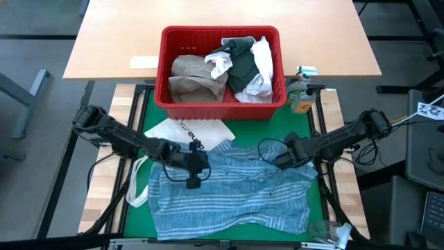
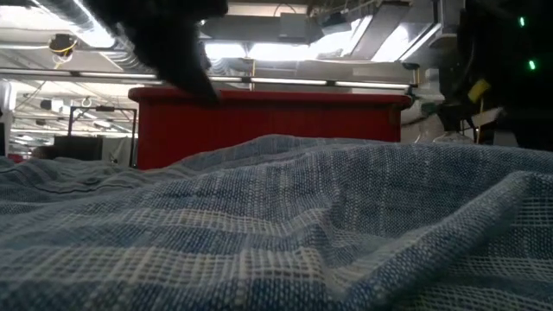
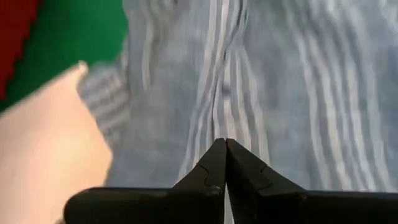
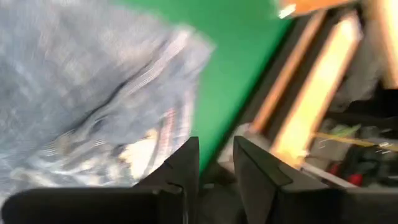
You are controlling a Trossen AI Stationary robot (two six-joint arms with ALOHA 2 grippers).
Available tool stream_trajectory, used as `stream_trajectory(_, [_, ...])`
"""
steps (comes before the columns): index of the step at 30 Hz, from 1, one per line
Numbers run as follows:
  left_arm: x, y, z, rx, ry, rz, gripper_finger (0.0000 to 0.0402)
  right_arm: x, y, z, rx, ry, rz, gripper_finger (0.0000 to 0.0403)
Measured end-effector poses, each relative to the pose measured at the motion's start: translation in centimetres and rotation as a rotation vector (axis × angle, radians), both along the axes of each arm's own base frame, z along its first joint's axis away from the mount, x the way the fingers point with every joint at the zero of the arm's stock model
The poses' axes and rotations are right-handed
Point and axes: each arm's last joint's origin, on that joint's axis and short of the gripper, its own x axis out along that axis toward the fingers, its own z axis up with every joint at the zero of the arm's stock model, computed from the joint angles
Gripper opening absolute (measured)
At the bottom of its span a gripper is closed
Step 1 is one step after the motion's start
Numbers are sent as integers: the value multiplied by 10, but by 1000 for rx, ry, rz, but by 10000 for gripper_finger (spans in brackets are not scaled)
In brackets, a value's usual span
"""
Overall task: Fold Laundry from Bin
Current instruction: Fold the blue polo shirt
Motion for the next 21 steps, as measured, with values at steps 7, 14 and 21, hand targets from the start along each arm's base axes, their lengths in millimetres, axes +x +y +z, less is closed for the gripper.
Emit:
stream_trajectory(7, [7, 6, 5, -20, -74, 25, 0, 30, 6, 43, 2, -224, 190, 85])
stream_trajectory(14, [13, 7, 9, -42, -135, 36, 0, 70, 22, 37, 180, -508, 501, 83])
stream_trajectory(21, [26, 2, -21, -30, -61, 27, 0, 72, 23, 2, 229, -498, 557, 83])
